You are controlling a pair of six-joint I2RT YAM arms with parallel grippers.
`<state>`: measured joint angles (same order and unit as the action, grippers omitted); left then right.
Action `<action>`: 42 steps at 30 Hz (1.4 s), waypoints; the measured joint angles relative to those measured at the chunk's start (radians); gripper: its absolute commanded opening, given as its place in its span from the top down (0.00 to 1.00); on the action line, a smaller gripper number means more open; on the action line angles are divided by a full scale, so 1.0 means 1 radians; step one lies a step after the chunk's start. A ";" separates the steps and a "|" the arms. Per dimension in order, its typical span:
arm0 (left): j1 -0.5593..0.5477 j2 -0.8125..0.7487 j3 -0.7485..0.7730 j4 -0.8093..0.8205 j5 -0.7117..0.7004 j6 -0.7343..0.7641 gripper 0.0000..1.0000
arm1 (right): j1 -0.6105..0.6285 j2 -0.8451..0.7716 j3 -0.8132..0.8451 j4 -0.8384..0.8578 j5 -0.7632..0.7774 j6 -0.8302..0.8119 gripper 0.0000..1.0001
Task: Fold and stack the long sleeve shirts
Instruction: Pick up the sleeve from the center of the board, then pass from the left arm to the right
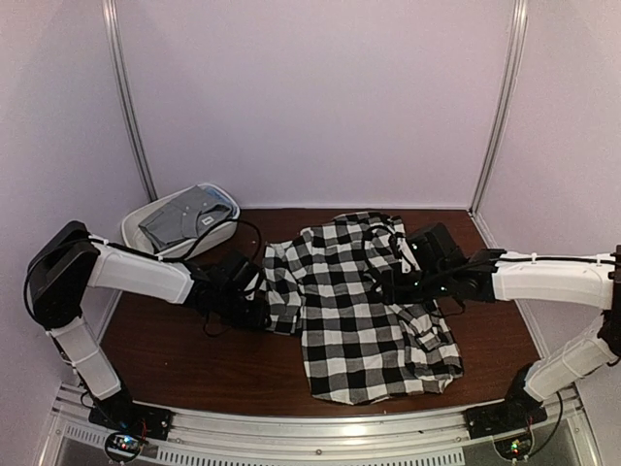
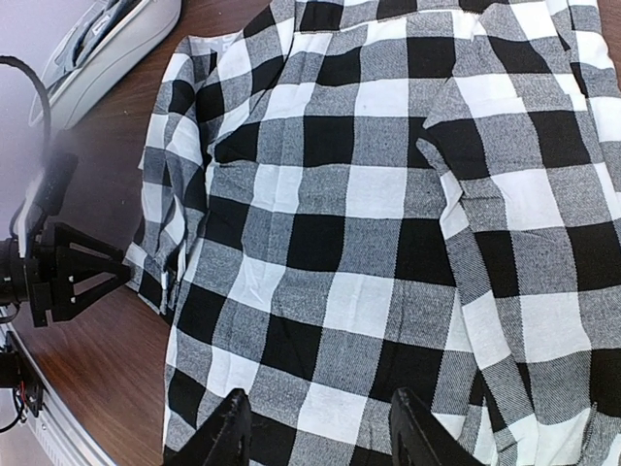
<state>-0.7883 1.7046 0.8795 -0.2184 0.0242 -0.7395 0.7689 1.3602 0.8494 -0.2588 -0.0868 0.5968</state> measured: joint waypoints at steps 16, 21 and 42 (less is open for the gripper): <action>-0.017 -0.041 0.027 -0.020 0.027 -0.011 1.00 | 0.126 0.124 0.075 0.056 0.073 -0.063 0.37; -0.017 -0.118 0.087 -0.040 0.051 -0.010 1.00 | 0.198 0.199 0.134 0.123 0.103 -0.116 0.32; 0.007 -0.180 0.171 -0.045 0.187 -0.027 1.00 | 0.372 0.484 0.337 0.370 0.338 -0.364 0.09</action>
<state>-0.7811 1.5246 1.0500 -0.2638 0.2111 -0.7662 1.1404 1.8446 1.1862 0.1116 0.2516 0.2333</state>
